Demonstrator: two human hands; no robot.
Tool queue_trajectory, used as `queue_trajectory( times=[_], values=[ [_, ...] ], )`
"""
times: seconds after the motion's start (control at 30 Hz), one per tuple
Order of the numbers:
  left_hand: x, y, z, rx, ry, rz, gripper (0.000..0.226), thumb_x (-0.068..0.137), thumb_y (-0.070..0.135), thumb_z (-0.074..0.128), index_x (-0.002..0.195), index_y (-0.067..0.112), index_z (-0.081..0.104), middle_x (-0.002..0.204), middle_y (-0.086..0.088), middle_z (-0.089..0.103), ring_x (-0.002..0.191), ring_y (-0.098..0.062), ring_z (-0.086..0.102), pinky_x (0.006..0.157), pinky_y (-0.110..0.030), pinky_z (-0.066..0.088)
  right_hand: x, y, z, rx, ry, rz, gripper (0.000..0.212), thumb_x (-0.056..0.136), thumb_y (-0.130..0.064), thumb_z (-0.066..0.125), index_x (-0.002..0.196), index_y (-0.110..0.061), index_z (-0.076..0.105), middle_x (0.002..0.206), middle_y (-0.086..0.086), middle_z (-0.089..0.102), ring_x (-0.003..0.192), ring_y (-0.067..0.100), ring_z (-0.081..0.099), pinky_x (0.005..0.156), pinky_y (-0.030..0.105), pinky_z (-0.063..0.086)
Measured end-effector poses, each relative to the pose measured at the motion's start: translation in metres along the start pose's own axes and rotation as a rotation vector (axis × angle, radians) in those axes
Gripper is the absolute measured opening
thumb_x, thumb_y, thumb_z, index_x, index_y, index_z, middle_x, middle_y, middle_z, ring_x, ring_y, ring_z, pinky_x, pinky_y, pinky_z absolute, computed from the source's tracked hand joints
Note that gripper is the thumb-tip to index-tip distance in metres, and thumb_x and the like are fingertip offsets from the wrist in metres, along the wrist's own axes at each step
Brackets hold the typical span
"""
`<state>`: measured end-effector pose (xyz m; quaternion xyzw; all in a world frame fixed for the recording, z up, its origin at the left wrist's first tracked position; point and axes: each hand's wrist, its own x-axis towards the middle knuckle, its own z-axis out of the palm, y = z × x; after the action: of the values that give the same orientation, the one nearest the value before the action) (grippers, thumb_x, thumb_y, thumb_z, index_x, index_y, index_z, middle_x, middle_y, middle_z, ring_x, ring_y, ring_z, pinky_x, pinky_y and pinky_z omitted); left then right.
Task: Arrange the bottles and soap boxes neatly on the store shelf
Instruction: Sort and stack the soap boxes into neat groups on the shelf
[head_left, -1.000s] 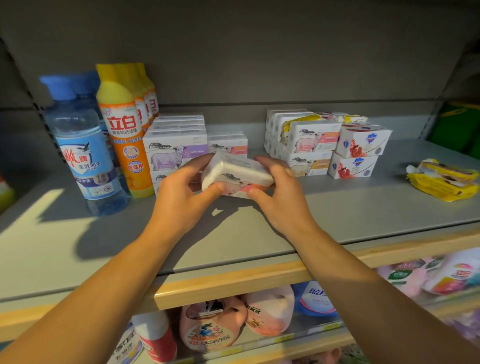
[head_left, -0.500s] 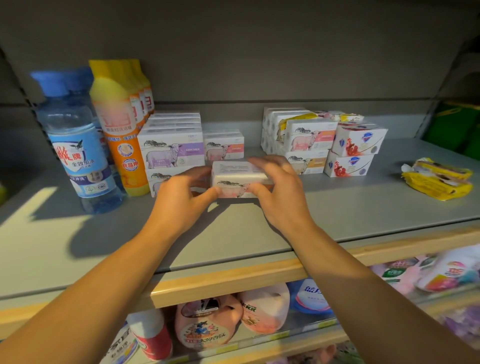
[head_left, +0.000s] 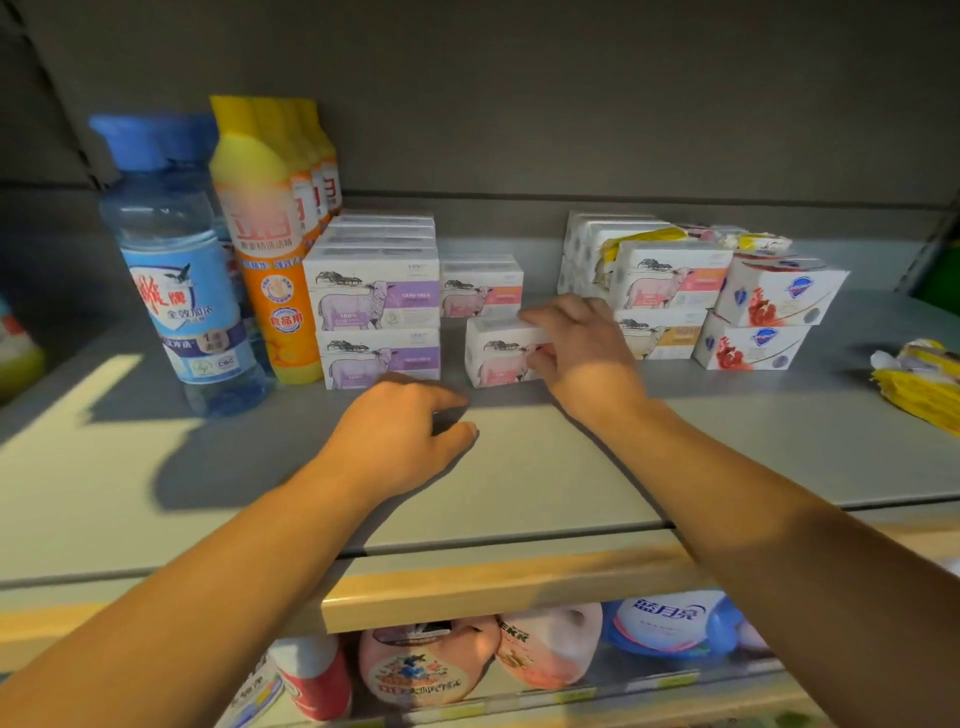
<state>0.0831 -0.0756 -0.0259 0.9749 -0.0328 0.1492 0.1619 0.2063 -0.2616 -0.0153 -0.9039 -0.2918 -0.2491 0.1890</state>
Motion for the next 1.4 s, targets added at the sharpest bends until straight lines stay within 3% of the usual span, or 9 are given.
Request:
queue_trajectory(
  times=[0.13,0.6,1.0,1.2,1.4],
  values=[
    [0.001,-0.002,0.0,-0.01,-0.018,0.01,0.043,0.091,0.049,0.057,0.128,0.029,0.064,0.127,0.01,0.065,0.12,-0.015,0.055,0.096,-0.032,0.049,0.028,0.0,0.02,-0.042,0.025,0.02,0.047,0.088,-0.024,0.067,0.135,-0.022,0.057,0.121,0.008,0.054,0.118,0.033,0.04,0.102,0.038,0.036],
    [0.009,-0.008,0.005,-0.069,-0.005,-0.026,0.039,0.086,0.046,0.062,0.121,0.031,0.067,0.121,0.016,0.067,0.123,-0.014,0.053,0.098,-0.032,0.047,0.087,0.005,0.063,-0.084,0.03,0.0,0.044,0.09,-0.017,0.061,0.134,-0.021,0.057,0.129,0.009,0.052,0.117,0.036,0.041,0.102,0.035,0.035],
    [0.01,-0.008,0.007,-0.083,0.003,-0.051,0.039,0.083,0.044,0.063,0.121,0.033,0.067,0.12,0.016,0.068,0.125,-0.014,0.051,0.097,-0.033,0.048,0.088,0.004,0.064,-0.067,0.02,-0.011,0.047,0.091,-0.017,0.061,0.137,-0.02,0.055,0.13,0.01,0.052,0.119,0.036,0.041,0.101,0.039,0.038],
    [0.01,-0.009,0.006,-0.073,0.001,-0.051,0.037,0.084,0.045,0.063,0.118,0.032,0.067,0.113,0.013,0.07,0.12,-0.017,0.053,0.093,-0.035,0.05,0.076,-0.005,0.043,-0.017,-0.084,-0.001,0.057,0.091,-0.025,0.057,0.145,-0.017,0.043,0.139,0.011,0.047,0.126,0.036,0.042,0.104,0.041,0.041],
    [0.008,-0.003,0.001,-0.115,0.059,-0.069,0.036,0.085,0.04,0.064,0.119,0.028,0.067,0.118,0.006,0.069,0.114,-0.017,0.059,0.094,-0.033,0.05,0.037,-0.003,-0.013,0.085,0.138,-0.028,0.035,0.088,-0.023,0.063,0.121,-0.012,0.063,0.118,0.01,0.058,0.114,0.032,0.051,0.093,0.037,0.044]
  ],
)
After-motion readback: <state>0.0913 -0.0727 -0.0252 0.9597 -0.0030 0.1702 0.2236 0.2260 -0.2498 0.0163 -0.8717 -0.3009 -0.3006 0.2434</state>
